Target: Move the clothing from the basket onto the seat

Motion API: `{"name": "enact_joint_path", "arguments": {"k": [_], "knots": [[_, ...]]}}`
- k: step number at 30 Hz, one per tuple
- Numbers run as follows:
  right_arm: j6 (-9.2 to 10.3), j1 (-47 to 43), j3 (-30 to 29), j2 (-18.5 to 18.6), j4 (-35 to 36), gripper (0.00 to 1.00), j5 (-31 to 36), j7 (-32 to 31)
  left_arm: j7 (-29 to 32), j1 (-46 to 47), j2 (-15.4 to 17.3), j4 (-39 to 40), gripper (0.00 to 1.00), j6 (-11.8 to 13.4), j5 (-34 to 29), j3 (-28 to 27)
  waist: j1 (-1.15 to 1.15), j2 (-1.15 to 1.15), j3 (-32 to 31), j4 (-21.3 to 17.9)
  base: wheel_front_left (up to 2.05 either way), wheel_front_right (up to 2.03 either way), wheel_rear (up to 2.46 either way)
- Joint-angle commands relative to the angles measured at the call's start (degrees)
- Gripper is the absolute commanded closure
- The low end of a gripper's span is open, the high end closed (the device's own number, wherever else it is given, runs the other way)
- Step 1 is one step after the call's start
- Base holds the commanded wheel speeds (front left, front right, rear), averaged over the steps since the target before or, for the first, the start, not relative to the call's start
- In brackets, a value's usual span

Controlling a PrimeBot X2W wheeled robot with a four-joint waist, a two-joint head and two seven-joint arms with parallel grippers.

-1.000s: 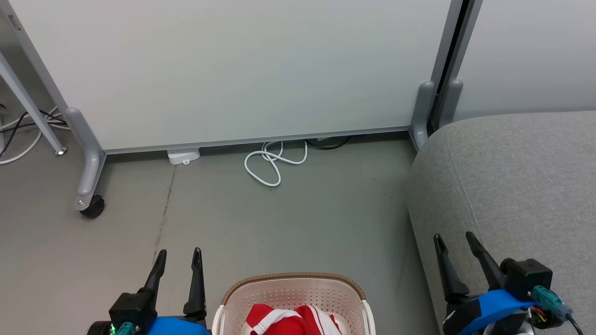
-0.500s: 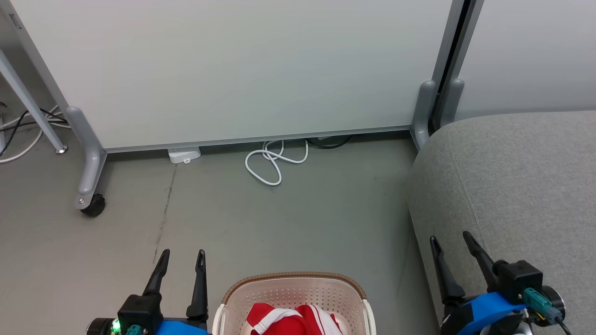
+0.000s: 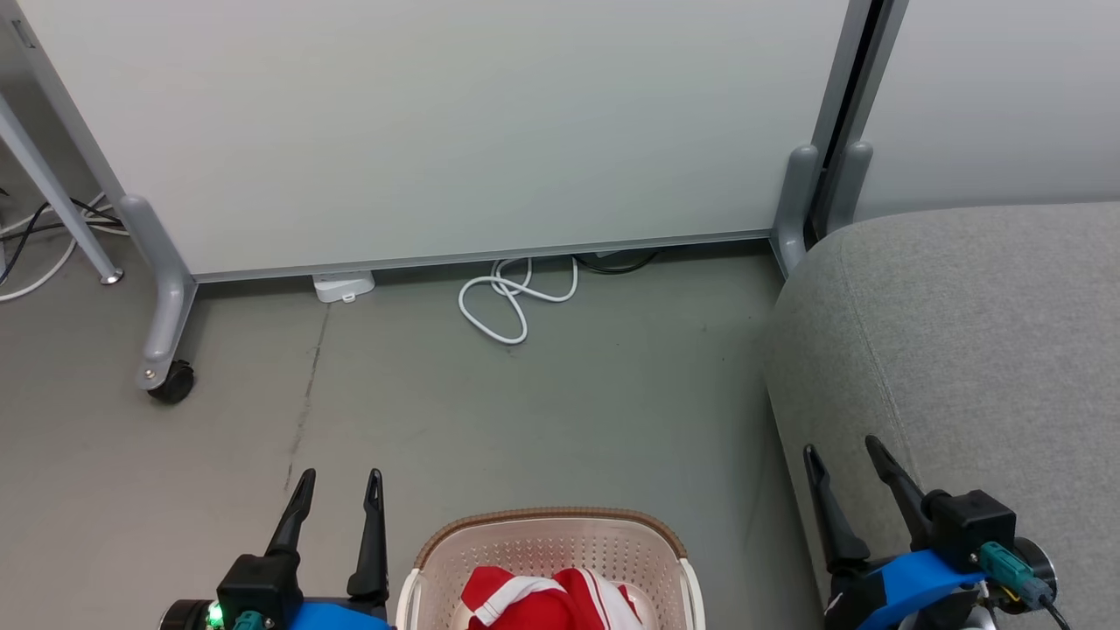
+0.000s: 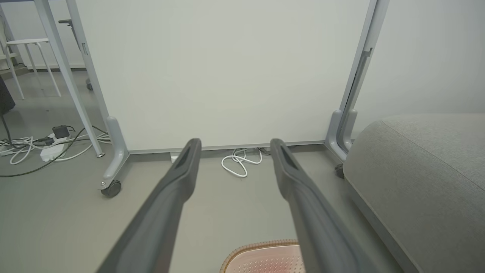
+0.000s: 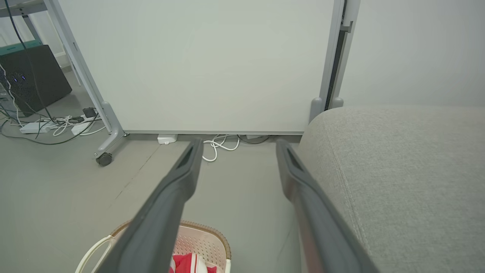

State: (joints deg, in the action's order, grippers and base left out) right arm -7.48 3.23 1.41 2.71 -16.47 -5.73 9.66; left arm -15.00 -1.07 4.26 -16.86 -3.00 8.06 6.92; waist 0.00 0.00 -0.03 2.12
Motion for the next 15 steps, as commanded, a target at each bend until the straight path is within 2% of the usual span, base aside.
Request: {"name": "enact_joint_path", "arguments": {"k": [1,6,15], "knots": [[-0.03,0.14,0.24,0.33,-0.13,0.00,-0.31,0.39,-0.29,-0.25,-0.05,-0.19,0.00,-0.17,-0.13,-0.11,0.00,0.00,0.12,-0.35,0.00,0.00,0.00],[-0.03,2.80,2.03,0.30,1.04,0.00,-1.46,0.70,-0.26,1.21,0.76,-1.33,0.00,-0.54,-0.77,-0.08,0.00,0.00,4.18,-4.06,0.00,0.00,0.00],[-0.02,8.85,6.23,0.28,1.25,0.00,-3.57,2.75,3.75,11.48,4.32,-14.42,0.00,-3.24,-3.16,4.80,0.00,0.00,17.39,-12.99,0.00,0.00,0.00]]}}
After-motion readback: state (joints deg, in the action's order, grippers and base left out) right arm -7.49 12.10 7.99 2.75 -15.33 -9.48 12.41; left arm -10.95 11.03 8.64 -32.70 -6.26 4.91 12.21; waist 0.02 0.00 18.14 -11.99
